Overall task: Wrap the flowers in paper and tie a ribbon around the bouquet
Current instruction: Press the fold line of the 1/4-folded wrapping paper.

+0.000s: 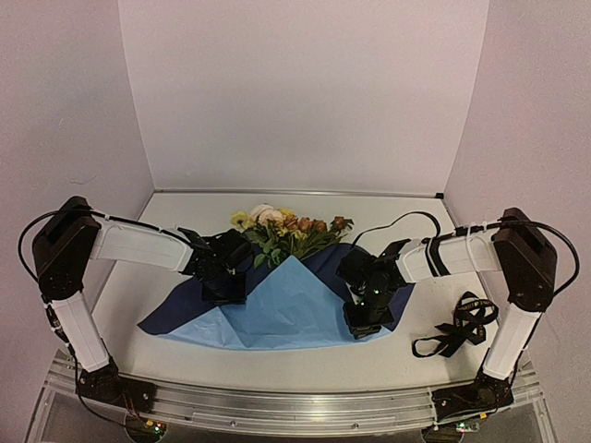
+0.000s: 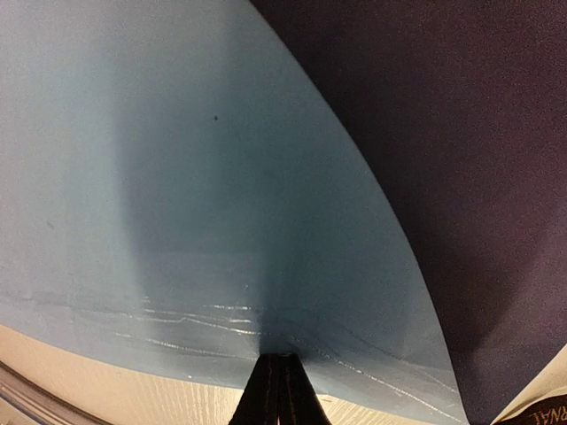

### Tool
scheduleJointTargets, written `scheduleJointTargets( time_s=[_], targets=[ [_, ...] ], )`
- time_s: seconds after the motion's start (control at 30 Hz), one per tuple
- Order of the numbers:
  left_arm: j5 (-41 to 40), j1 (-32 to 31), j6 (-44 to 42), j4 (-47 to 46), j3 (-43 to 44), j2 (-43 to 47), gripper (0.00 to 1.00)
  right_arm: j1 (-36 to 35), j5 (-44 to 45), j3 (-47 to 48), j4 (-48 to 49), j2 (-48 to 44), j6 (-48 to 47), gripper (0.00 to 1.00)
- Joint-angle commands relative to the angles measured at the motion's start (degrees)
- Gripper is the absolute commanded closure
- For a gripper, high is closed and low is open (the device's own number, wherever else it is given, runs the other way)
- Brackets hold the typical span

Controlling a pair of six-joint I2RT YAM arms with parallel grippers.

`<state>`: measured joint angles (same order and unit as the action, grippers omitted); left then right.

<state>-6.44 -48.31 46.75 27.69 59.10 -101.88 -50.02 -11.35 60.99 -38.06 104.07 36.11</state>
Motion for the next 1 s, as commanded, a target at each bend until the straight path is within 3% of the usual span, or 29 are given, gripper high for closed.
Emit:
scheduleJointTargets(
  time_s=[0.0, 0.17, 0.33, 0.53, 0.97],
  targets=[
    [-5.9, 0.0, -3.7, 5.2, 7.6, 6.0, 0.55, 0.0, 3.0, -1.8, 1.5, 1.7, 2.2, 1.00],
    [-8.6, -4.5, -3.0, 10.3, 14.3, 8.1, 0.42, -0.1, 3.7, -2.4, 0.7, 1.6, 3.8, 1.00],
    [-5.8, -12.7, 3.9, 8.8, 14.2, 5.4, 0.47, -0.2, 4.0, -2.6, 0.4, 1.9, 4.9, 1.00],
    [-3.5, -15.8, 10.5, 1.2, 6.7, 2.7, 0.54, -0.2, 3.7, -2.9, 0.4, 2.5, 6.0, 1.00],
    [-2.7, -15.8, 21.2, -4.3, -10.4, 4.6, 0.58, -0.2, 4.1, -3.3, 0.3, 3.1, 7.3, 1.00]
  ],
)
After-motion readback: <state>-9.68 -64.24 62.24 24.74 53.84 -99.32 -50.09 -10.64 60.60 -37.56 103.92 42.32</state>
